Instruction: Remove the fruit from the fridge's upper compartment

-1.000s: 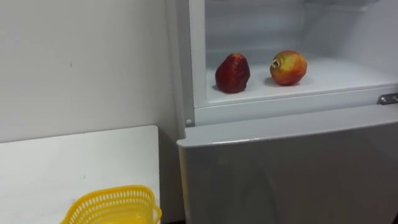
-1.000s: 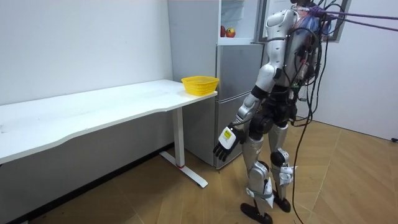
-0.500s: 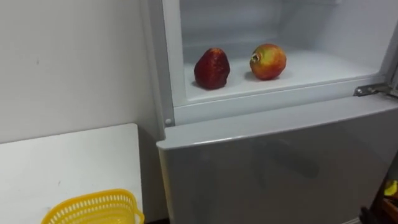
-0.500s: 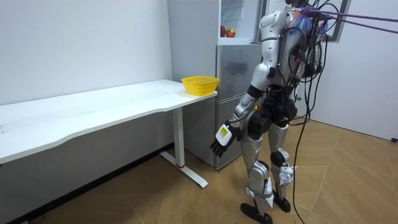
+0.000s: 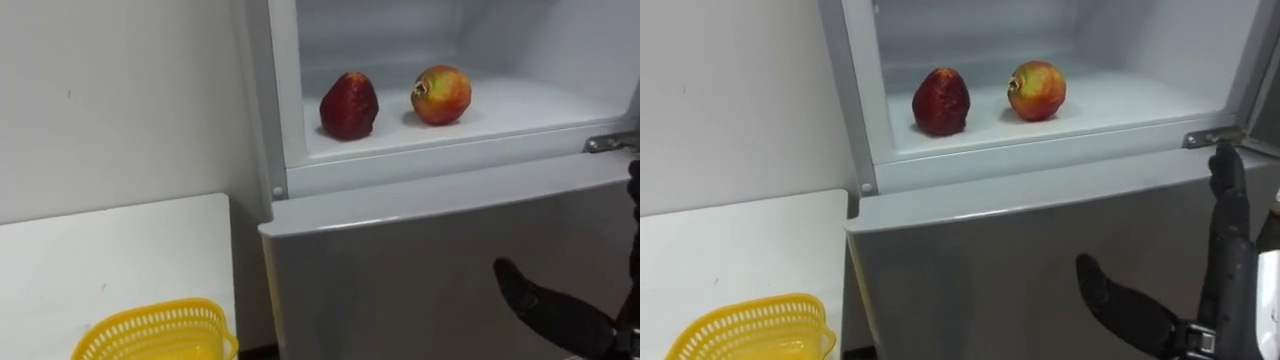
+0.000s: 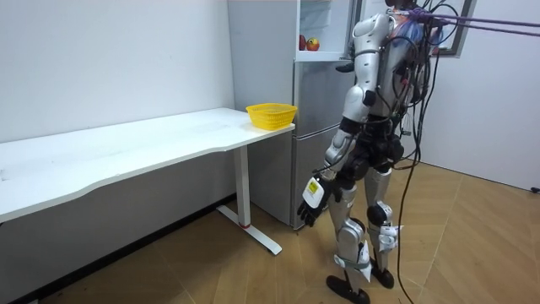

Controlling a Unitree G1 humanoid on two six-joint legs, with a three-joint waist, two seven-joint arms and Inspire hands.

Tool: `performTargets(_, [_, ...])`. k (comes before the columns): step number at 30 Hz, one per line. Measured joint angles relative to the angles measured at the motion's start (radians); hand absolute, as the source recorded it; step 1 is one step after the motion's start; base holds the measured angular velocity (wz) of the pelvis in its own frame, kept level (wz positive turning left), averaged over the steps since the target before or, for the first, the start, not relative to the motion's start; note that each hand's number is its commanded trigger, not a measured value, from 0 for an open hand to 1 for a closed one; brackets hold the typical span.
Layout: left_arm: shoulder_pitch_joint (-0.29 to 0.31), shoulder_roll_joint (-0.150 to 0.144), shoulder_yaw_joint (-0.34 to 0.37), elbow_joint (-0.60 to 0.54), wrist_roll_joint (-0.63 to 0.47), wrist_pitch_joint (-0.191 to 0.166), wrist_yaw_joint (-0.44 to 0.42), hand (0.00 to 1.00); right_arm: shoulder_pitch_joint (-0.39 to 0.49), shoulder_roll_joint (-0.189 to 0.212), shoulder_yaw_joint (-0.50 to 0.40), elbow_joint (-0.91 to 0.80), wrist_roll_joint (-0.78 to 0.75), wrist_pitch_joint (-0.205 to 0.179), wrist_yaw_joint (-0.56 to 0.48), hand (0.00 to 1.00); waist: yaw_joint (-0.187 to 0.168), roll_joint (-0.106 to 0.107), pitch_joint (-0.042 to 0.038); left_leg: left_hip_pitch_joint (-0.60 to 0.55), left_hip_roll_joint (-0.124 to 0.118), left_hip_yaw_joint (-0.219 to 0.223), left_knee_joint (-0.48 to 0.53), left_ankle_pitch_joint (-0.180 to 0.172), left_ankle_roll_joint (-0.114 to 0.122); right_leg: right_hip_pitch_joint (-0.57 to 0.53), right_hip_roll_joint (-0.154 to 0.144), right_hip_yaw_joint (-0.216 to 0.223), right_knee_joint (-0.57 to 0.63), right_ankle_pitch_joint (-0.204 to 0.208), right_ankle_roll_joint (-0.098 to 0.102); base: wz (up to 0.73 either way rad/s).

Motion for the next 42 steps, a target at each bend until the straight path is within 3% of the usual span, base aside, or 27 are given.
performTargets(5, [-0.020,0.005,0.002,0.001,0.061,0.005,-0.029,0.00,-0.062,-0.006,0.024,-0.049,-0.097,-0.015,-0.004,0.00,0.023,-0.013,-0.0014,-0.010,-0.001,-0.007,0.003,0.002,-0.001,-0.009,0.000,-0.002,0.000,0.001,-0.001,0.02])
performTargets(8, [-0.025,0.016,0.003,0.001,0.077,0.005,-0.039,0.00,-0.105,-0.034,0.043,-0.051,-0.117,-0.030,-0.009,0.00,0.033,-0.026,-0.0001,-0.007,-0.001,-0.013,0.006,0.002,-0.002,0.004,0.000,-0.010,-0.004,0.001,-0.001,0.07])
performTargets(11, [-0.029,0.021,0.002,0.000,0.128,0.016,-0.054,0.00,-0.162,-0.055,0.040,-0.051,-0.097,-0.029,-0.006,0.00,0.041,-0.039,0.0006,-0.004,-0.002,-0.019,0.007,0.002,-0.002,0.012,-0.002,-0.027,-0.004,0.001,-0.001,0.08])
performTargets(14, [-0.031,0.026,0.001,0.001,0.168,0.032,-0.071,0.00,-0.226,-0.091,0.039,-0.051,-0.071,-0.027,0.006,0.00,0.042,-0.051,0.0084,0.007,-0.002,-0.036,0.008,0.002,-0.002,0.032,-0.002,-0.043,-0.004,0.001,-0.001,0.16])
performTargets(19, [-0.035,0.010,0.016,0.001,0.219,0.051,-0.087,0.00,-0.334,-0.112,0.007,-0.012,-0.012,-0.035,0.070,0.00,0.047,-0.058,0.0063,0.008,-0.003,-0.057,0.016,0.002,-0.002,0.043,-0.002,-0.052,-0.004,0.001,-0.001,0.13])
performTargets(21, [-0.038,0.005,0.034,-0.001,0.227,0.056,-0.087,0.00,-0.395,-0.113,-0.023,0.034,0.038,-0.021,0.079,0.00,0.048,-0.056,0.0073,0.007,-0.003,-0.065,0.024,0.002,-0.002,0.048,-0.003,-0.053,-0.004,0.001,-0.001,0.11])
performTargets(27, [-0.039,0.005,0.055,-0.001,0.255,0.060,-0.096,0.00,-0.436,-0.135,-0.052,0.095,0.052,-0.014,0.080,0.00,0.051,-0.047,0.0120,-0.001,-0.003,-0.075,0.033,0.002,-0.002,0.050,-0.003,-0.061,-0.004,0.001,-0.001,0.05])
performTargets(33, [-0.069,0.005,0.081,-0.001,0.285,0.071,-0.128,0.00,-0.511,-0.148,-0.073,0.185,0.061,0.008,0.097,0.00,0.058,-0.050,0.0099,-0.017,-0.001,-0.088,0.048,0.004,-0.004,0.041,-0.005,-0.106,-0.002,0.002,-0.003,0.06])
performTargets(37, [-0.083,0.006,0.093,-0.001,0.284,0.080,-0.134,0.00,-0.535,-0.149,-0.068,0.206,0.068,0.019,0.112,0.00,0.077,-0.053,0.0082,-0.017,0.000,-0.089,0.046,0.005,-0.005,0.041,-0.005,-0.107,-0.002,0.002,-0.003,0.00])
performTargets(42, [-0.085,0.007,0.093,-0.009,0.284,0.106,-0.130,0.00,-0.599,-0.160,-0.067,0.290,0.092,0.089,0.123,0.00,0.098,-0.063,0.0023,-0.021,0.000,-0.089,0.046,0.005,-0.005,0.037,-0.005,-0.106,-0.002,0.002,-0.003,0.00])
